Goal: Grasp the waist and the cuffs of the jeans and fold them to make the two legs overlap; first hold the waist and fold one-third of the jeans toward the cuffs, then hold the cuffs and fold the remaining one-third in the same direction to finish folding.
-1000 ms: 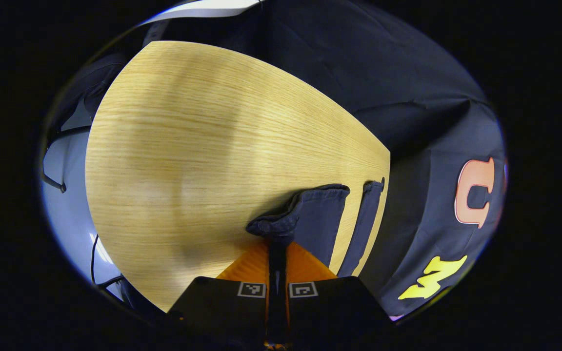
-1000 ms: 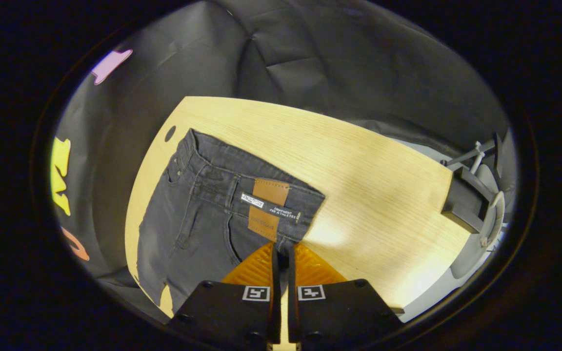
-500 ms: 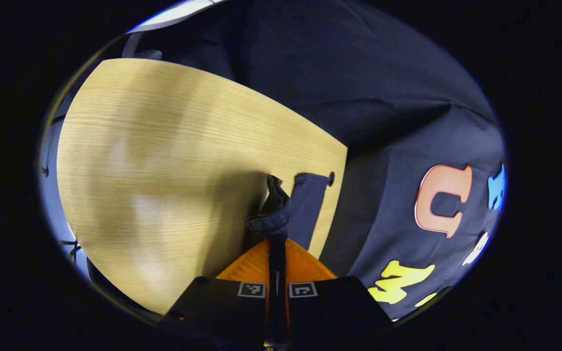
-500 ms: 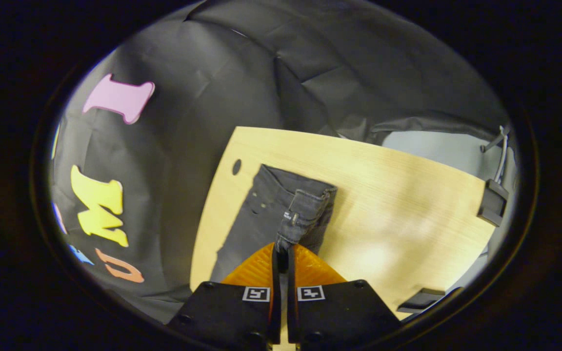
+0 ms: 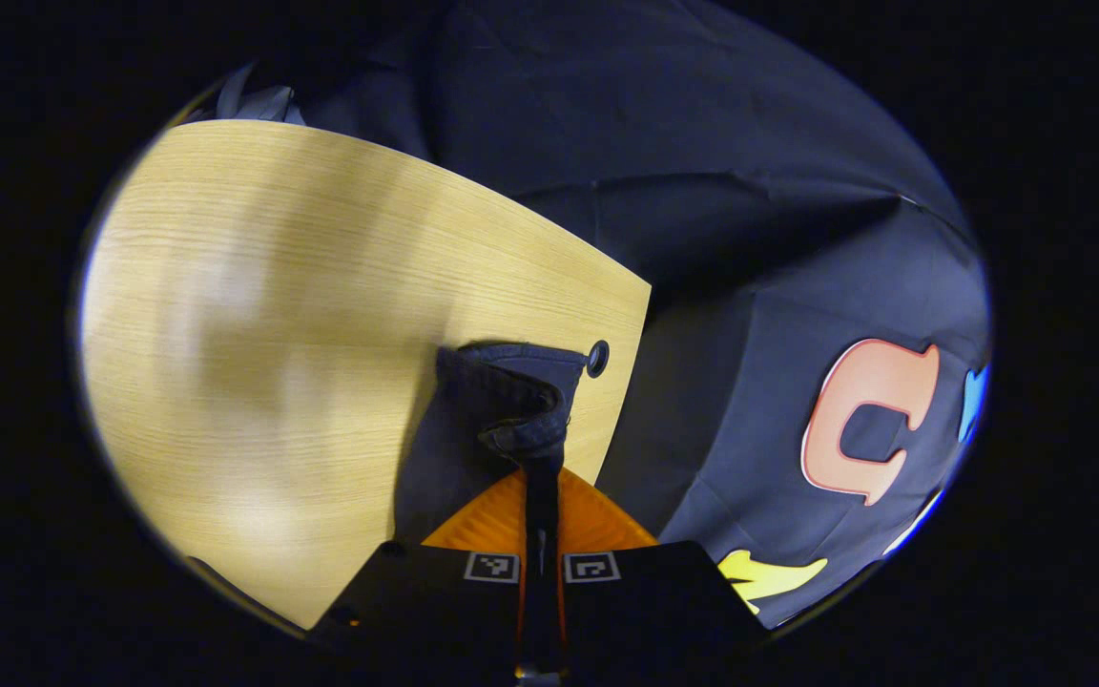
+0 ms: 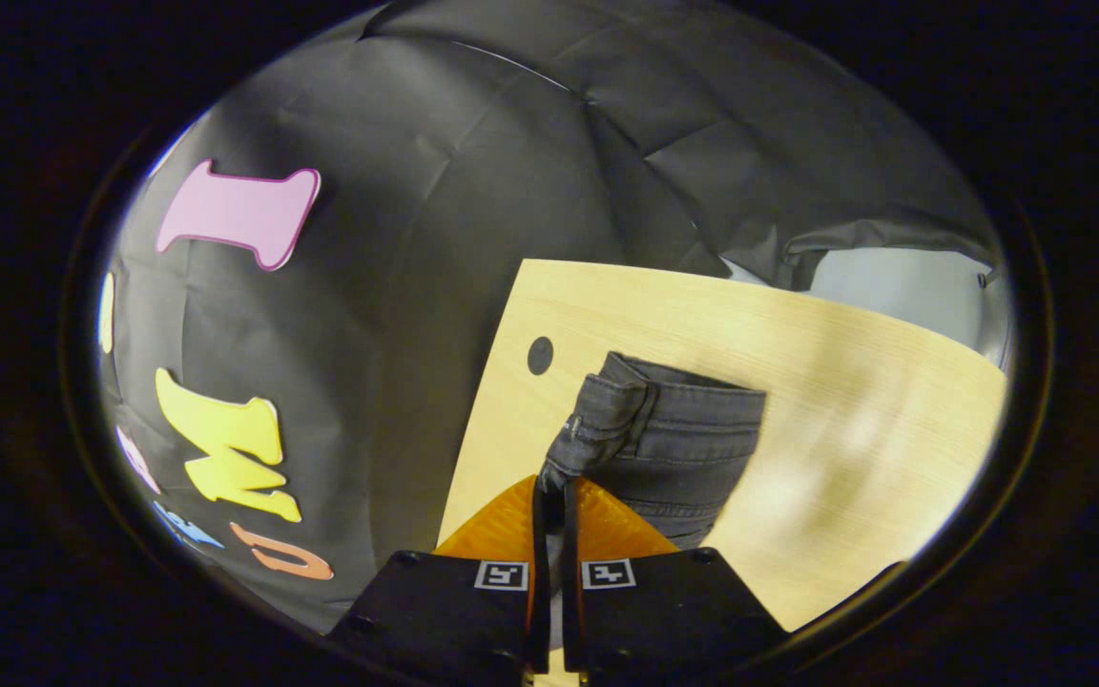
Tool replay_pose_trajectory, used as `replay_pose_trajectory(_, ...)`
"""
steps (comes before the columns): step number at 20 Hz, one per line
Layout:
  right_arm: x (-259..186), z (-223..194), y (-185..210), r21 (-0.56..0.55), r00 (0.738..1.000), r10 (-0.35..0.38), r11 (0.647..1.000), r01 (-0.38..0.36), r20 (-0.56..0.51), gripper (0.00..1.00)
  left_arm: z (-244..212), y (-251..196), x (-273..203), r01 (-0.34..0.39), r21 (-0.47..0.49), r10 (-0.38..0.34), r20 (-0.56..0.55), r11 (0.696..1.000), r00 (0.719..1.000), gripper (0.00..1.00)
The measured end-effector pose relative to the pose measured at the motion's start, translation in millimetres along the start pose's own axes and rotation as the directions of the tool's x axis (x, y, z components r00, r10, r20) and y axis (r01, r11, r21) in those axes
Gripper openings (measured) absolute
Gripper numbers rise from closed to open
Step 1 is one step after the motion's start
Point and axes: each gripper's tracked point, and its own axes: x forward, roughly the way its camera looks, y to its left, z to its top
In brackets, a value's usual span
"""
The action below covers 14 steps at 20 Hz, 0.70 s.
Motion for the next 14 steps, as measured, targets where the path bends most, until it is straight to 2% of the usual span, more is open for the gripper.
replay_pose_trajectory(3,36,9,7,0.012,1.0,-0.007,1.0,0.007,0.001,0.06,3,-11,44,-0.053,0.029,0.053,-0.003,0.998,0.999,0.03)
replay_pose_trajectory(4,47,11,8,0.0,1.0,-0.016,1.0,0.016,0.002,0.02,2,-13,57,-0.068,0.03,0.068,-0.002,0.997,0.998,0.03)
replay_pose_trajectory(5,59,14,8,-0.012,1.0,-0.028,1.0,0.028,0.005,0.02,4,-16,70,-0.082,0.036,0.082,-0.004,0.996,0.997,0.03)
replay_pose_trajectory(6,71,16,9,-0.019,0.999,-0.036,0.999,0.036,0.005,0.06,4,-17,83,-0.097,0.05,0.098,-0.004,0.994,0.995,0.03)
replay_pose_trajectory(9,100,21,10,-0.008,0.999,-0.05,0.999,0.05,0.0,0.06,2,-23,119,-0.14,0.104,0.142,-0.007,0.985,0.99,0.03)
replay_pose_trajectory(14,134,22,-9,0.006,0.994,-0.108,0.994,0.108,-0.001,0.06,3,-13,151,-0.201,0.132,0.2,0.016,0.971,0.98,0.03)
